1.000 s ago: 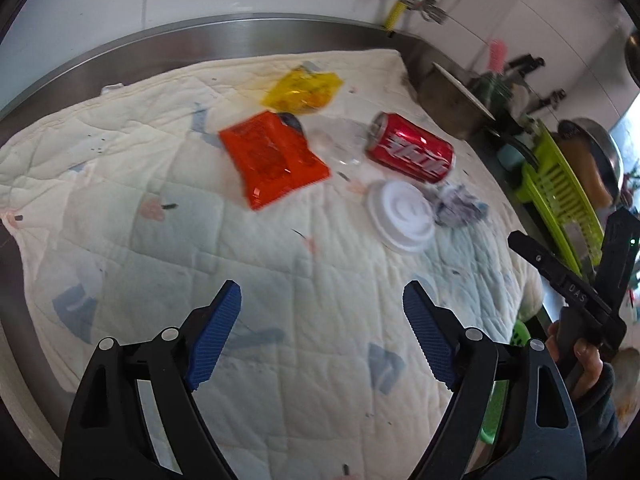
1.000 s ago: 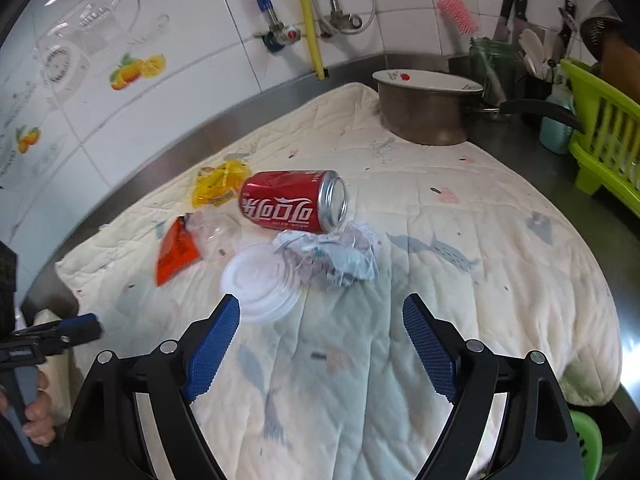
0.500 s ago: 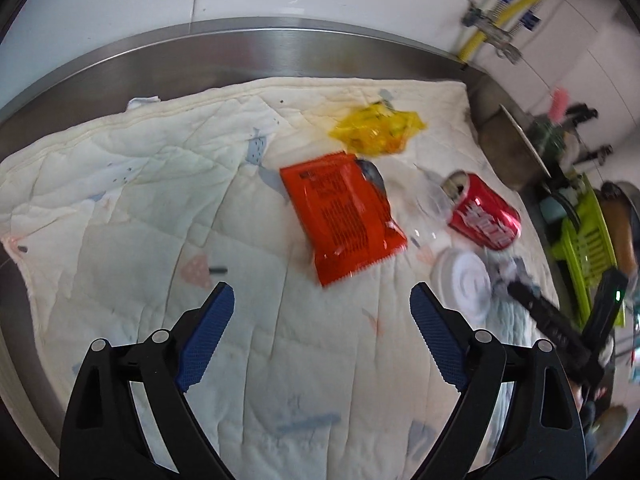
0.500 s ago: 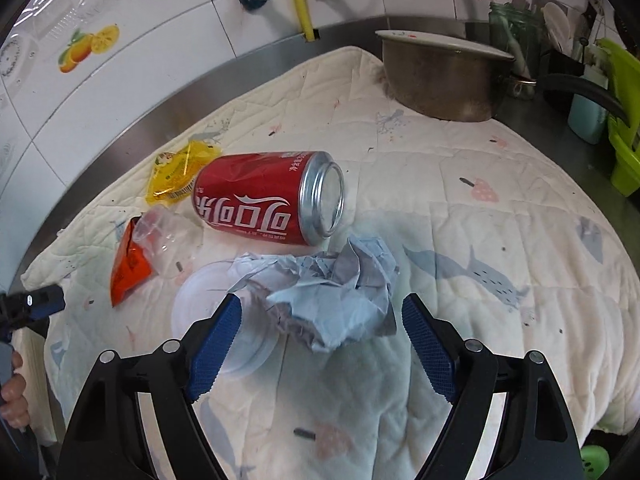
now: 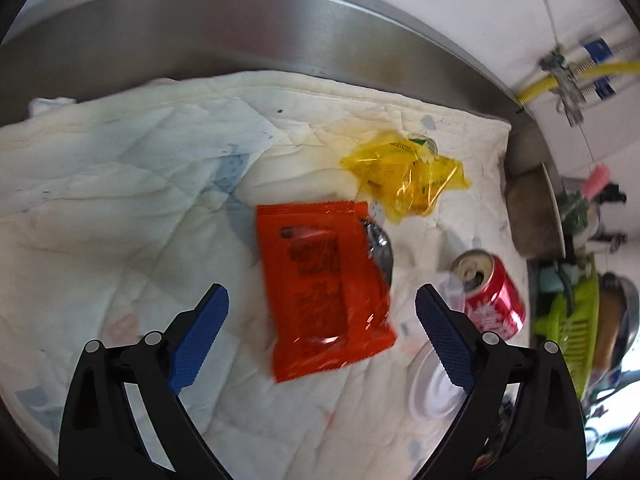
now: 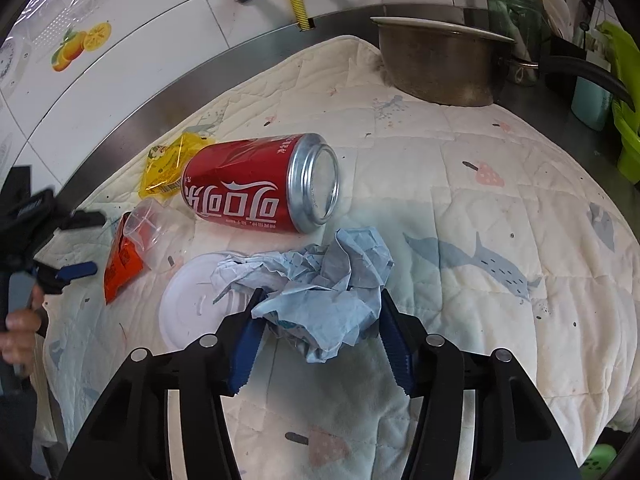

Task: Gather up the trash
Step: 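Grasp the crumpled blue paper with the right gripper while the left grasps the orange packet, then carry the paper and packet over the green basket and release both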

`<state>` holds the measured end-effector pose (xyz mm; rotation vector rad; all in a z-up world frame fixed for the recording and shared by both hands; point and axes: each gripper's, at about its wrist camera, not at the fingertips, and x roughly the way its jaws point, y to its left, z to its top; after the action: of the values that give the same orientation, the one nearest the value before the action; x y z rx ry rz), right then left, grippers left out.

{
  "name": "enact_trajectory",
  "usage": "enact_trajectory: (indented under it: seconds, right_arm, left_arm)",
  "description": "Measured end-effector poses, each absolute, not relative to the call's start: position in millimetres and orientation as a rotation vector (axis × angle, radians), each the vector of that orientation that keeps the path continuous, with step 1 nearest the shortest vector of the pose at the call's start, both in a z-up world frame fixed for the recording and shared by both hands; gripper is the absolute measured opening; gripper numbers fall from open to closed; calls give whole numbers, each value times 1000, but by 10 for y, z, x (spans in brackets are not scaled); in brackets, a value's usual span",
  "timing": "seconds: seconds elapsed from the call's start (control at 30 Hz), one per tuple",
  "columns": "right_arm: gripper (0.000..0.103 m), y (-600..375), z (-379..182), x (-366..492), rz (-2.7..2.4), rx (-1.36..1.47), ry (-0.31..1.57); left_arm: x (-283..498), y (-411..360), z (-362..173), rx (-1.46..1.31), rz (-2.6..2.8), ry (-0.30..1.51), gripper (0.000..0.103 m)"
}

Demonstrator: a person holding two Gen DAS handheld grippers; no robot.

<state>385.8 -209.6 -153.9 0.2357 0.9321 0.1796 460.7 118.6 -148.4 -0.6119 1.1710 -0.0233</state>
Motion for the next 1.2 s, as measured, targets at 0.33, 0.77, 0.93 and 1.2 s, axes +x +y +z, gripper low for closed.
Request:
enact_trajectory:
  seconds: [0.33, 0.77, 0.93, 1.2]
  right_arm:
    - [53, -2077, -1528, 3787, 191, 222, 928]
    - [51, -2046, -1427, 3565, 202, 229, 907]
    - [51, -2035, -1326, 3379, 208, 231, 886]
    - [52, -2089, -1098, 2883, 209, 235, 844]
  left_arm:
    - [4867, 1002, -1667, -560, 69, 1252, 94]
    - [5031, 800, -1701, -415, 145, 1299, 87]
    - [4969, 853, -1667, -405, 165, 1287, 68]
    - [4701, 1052, -1536, -463, 107, 1255, 47]
